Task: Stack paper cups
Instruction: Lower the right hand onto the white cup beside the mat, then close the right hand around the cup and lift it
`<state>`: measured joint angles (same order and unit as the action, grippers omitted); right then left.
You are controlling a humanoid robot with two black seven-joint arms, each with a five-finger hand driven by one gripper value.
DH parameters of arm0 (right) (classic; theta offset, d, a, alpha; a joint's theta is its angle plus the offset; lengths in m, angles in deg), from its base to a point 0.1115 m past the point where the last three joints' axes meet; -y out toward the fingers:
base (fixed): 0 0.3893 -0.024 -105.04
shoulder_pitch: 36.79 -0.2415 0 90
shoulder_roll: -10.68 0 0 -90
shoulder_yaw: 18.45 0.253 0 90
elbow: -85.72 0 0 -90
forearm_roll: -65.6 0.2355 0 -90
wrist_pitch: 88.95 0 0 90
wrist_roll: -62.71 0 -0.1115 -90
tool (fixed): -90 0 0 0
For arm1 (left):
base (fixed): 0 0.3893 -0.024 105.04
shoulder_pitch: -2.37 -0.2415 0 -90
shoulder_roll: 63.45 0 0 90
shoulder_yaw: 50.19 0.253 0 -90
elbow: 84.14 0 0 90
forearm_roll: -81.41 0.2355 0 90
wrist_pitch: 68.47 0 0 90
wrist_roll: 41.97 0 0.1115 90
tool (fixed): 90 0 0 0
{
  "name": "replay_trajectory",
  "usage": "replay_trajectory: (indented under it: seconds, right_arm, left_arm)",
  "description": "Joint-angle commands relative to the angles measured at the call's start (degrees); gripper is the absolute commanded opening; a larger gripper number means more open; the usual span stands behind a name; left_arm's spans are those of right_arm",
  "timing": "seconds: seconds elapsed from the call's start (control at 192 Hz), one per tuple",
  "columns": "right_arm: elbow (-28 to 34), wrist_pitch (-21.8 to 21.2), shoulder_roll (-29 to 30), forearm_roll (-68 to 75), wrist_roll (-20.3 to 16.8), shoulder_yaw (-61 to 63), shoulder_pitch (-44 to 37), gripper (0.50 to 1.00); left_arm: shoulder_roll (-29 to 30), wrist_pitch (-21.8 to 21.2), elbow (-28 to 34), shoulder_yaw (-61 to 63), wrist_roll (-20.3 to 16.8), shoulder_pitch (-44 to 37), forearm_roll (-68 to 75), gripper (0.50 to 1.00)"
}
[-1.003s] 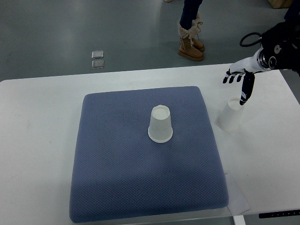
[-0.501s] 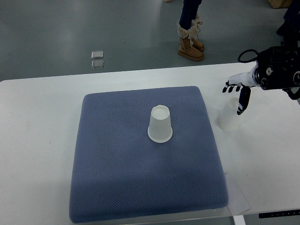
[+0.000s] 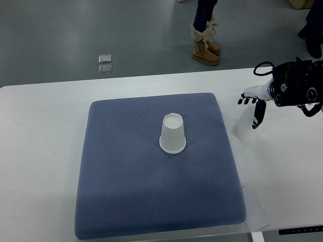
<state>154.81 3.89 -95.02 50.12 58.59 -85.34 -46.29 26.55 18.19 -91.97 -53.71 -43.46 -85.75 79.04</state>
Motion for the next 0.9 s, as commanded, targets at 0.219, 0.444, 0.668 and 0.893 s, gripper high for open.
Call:
replay_trajectory:
  seconds: [0.219, 0.444, 0.668, 0.893]
  right_arm:
    - [-0.3, 1.1, 0.1, -0.2, -0.1, -0.2, 1.0, 0.883]
    - [-0.4, 1.6, 0.2, -0.3, -0.5, -0.4, 1.5, 0.821]
    - [-0.4, 2.4, 0.6, -0.4, -0.5, -0.6, 2.1, 0.799]
    - [-0.4, 2.9, 0.7, -0.5, -0.5, -0.7, 2.6, 0.75]
  left_arm:
    - [0.0, 0.0, 0.0, 0.0, 0.0, 0.0, 0.0, 1.0]
    - [0.0, 0.0, 0.0, 0.0, 0.0, 0.0, 0.0, 1.0]
    - [0.0, 0.0, 0.0, 0.0, 0.0, 0.0, 0.0, 1.0]
    - [0.0, 0.0, 0.0, 0.0, 0.0, 0.0, 0.0, 1.0]
